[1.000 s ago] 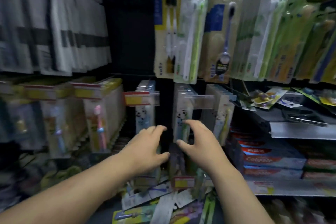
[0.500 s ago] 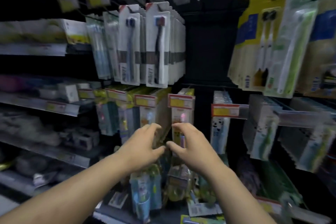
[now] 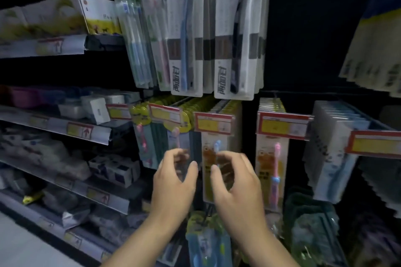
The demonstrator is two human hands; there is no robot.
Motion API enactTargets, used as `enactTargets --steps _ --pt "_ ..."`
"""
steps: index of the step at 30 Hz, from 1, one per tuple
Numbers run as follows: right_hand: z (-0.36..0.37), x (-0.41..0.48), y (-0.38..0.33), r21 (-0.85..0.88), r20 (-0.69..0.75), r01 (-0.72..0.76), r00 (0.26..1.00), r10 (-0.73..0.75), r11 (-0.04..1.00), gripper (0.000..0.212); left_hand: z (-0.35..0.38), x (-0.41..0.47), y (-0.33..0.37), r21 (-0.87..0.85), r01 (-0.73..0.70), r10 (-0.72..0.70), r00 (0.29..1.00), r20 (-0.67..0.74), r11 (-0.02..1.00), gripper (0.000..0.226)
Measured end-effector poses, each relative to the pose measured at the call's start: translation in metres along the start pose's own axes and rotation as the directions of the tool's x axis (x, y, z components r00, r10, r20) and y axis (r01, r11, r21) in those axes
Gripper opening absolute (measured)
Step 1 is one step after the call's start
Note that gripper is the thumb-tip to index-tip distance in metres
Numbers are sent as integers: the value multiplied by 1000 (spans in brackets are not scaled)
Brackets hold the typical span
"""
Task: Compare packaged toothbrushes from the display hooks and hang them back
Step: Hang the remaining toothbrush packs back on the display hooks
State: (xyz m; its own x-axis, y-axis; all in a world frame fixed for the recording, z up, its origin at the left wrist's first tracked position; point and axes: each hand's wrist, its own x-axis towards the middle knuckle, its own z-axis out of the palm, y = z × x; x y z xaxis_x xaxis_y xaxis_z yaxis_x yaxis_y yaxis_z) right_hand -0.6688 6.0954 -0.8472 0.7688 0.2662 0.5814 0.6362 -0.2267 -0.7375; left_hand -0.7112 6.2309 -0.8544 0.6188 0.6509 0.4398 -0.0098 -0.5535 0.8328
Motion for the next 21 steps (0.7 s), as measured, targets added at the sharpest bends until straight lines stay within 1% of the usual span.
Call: enactTargets --steps 2,5,7,10,12,15,19,21 --pt "16 0 0 79 -5 -30 1000 31 996 18 -2 5 -11 -46 22 -25 997 -71 999 23" --pt "45 0 1 114 82 -110 992 101 987 23 -6 16 -28 -94 54 -67 987 -145 994 28" --pt "62 -1 3 103 146 -139 982 124 985 37 -7 26 -37 -158 99 -117 987 -109 982 33" --pt "81 -1 2 16 196 -145 971 139 989 54 -4 38 -47 -265 185 -179 983 47 946 49" --pt "89 1 6 -64 189 -119 973 130 991 60 1 45 -54 -310 203 -171 977 127 929 56" --pt "104 6 19 -127 158 -55 985 75 990 57 7 54 -64 -326 182 -131 976 173 928 46" --pt "121 11 35 -192 27 -16 999 22 981 64 18 63 -74 -336 156 -120 985 125 929 52" --pt "126 14 37 -215 3 9 1000 -9 977 63 25 65 -78 -352 156 -137 987 78 923 55"
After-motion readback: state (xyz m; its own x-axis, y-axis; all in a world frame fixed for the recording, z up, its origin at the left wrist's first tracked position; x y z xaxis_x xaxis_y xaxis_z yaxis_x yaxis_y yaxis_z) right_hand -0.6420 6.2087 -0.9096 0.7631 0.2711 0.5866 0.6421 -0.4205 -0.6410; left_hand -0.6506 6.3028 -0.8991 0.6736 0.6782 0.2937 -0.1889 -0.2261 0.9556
